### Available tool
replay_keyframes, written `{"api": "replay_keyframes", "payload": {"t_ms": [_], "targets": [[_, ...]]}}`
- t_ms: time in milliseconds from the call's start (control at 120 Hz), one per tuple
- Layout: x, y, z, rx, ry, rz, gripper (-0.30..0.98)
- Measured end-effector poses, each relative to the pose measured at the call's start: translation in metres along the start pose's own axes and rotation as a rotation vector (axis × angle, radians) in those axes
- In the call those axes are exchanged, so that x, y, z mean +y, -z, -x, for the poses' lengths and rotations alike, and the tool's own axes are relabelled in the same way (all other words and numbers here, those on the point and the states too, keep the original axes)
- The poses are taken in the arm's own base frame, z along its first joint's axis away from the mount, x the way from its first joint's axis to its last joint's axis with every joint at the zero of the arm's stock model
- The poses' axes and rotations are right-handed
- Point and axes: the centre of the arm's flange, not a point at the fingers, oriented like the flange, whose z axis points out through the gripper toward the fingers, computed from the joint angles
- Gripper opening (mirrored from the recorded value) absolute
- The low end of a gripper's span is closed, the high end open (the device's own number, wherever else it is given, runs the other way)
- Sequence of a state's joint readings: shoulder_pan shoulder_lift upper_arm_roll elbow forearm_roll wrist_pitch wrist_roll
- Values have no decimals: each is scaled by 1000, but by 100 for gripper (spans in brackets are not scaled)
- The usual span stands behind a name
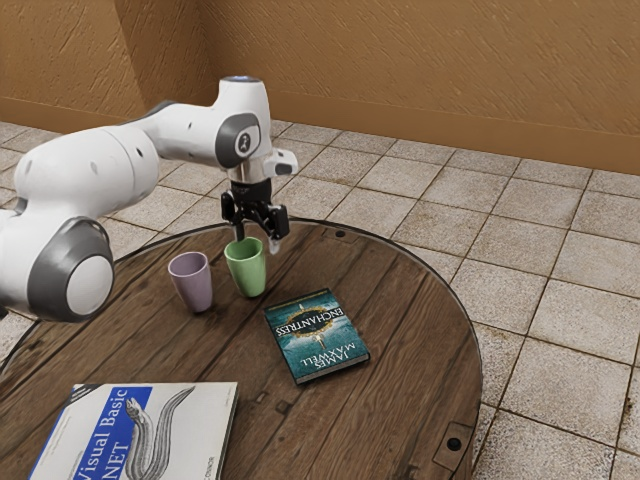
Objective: Place the right cup onto the left cup
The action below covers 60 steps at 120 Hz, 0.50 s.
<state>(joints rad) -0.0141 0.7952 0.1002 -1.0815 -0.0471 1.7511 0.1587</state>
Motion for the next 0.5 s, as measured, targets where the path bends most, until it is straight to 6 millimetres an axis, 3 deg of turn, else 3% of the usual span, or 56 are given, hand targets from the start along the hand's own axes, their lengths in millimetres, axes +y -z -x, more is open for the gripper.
{"api": "replay_keyframes", "payload": {"t_ms": [142,358,500], "targets": [[-1,-8,8,-8,3,2,67],[0,-27,3,-10,3,6,67],[0,-32,2,-9,2,6,54]]}}
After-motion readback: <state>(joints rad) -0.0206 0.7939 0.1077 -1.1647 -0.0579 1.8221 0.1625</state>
